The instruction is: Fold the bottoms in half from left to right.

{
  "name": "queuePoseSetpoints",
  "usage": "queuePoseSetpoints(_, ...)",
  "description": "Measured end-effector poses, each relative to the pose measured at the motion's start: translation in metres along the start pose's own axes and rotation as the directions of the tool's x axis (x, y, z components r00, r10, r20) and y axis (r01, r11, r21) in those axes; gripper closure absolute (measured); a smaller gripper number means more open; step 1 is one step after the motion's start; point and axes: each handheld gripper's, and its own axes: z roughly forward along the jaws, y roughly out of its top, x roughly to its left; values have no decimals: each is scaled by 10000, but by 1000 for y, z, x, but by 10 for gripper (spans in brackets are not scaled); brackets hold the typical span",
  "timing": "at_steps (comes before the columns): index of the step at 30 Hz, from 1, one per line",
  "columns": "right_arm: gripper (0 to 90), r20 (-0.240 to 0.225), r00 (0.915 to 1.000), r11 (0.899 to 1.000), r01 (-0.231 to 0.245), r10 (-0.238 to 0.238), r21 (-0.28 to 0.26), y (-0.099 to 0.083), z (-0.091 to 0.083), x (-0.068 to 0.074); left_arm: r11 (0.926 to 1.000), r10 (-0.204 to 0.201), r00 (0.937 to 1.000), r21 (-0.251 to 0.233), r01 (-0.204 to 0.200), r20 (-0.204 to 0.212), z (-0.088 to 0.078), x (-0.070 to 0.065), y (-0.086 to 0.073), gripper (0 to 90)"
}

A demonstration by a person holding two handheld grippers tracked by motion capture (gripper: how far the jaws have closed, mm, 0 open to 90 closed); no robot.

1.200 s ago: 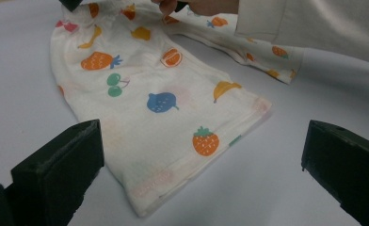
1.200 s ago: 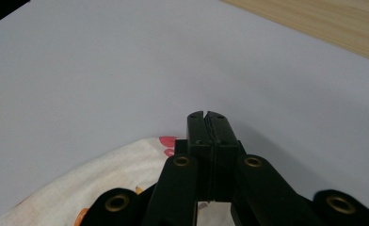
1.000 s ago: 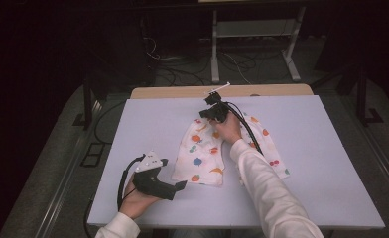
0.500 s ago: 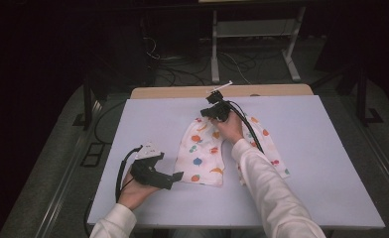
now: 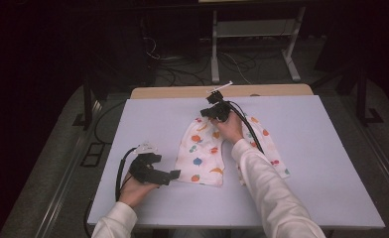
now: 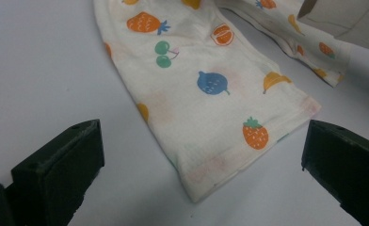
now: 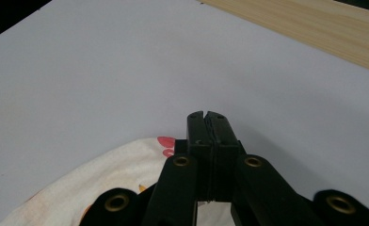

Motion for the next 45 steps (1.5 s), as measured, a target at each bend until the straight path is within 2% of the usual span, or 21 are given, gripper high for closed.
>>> queuePoseSetpoints(3,881,2,10000,10000,6,-6,-4,0,0,0,9998,-215,9998,-16,215,4,1,3,-2,0)
queuePoseSetpoints(11,881,35,10000,10000,27,-27,13,0,2,3,9990,-401,9990,212,396,201,6,7,-8,5)
queuePoseSetpoints(13,881,27,10000,10000,14,-14,7,0,2,3,9987,-473,9984,196,468,299,7,7,-10,45)
queuePoseSetpoints(17,880,167,9997,9998,181,-182,63,-1,3,4,9979,-456,9974,481,430,559,9,7,-11,124)
queuePoseSetpoints(21,880,161,9998,9999,150,-151,61,0,2,6,9959,-576,9959,733,525,695,11,7,-12,163)
queuePoseSetpoints(23,880,179,9997,9999,142,-142,42,1,0,6,9958,-596,9964,730,551,601,12,7,-14,305)
queuePoseSetpoints(27,880,193,9997,9999,158,-159,14,1,-1,6,9922,-844,9930,985,761,826,14,9,-16,433)
queuePoseSetpoints(30,880,196,9997,9999,172,-172,-11,1,-1,6,9901,-1032,9919,1033,954,736,16,10,-16,521)
queuePoseSetpoints(32,880,195,9996,9998,200,-199,-14,1,-1,7,9877,-1244,9894,1048,1162,748,16,11,-16,562)
queuePoseSetpoints(38,880,168,9996,9997,223,-222,-50,1,-3,8,9832,-1523,9861,1115,1444,658,17,15,-16,710)
queuePoseSetpoints(42,880,168,9997,9998,167,-165,-130,1,-5,7,9829,-1487,9861,1207,1391,742,19,16,-16,800)
queuePoseSetpoints(45,880,122,9999,9998,103,-101,-181,2,-6,6,9839,-1315,9864,1344,1177,987,20,16,-15,825)
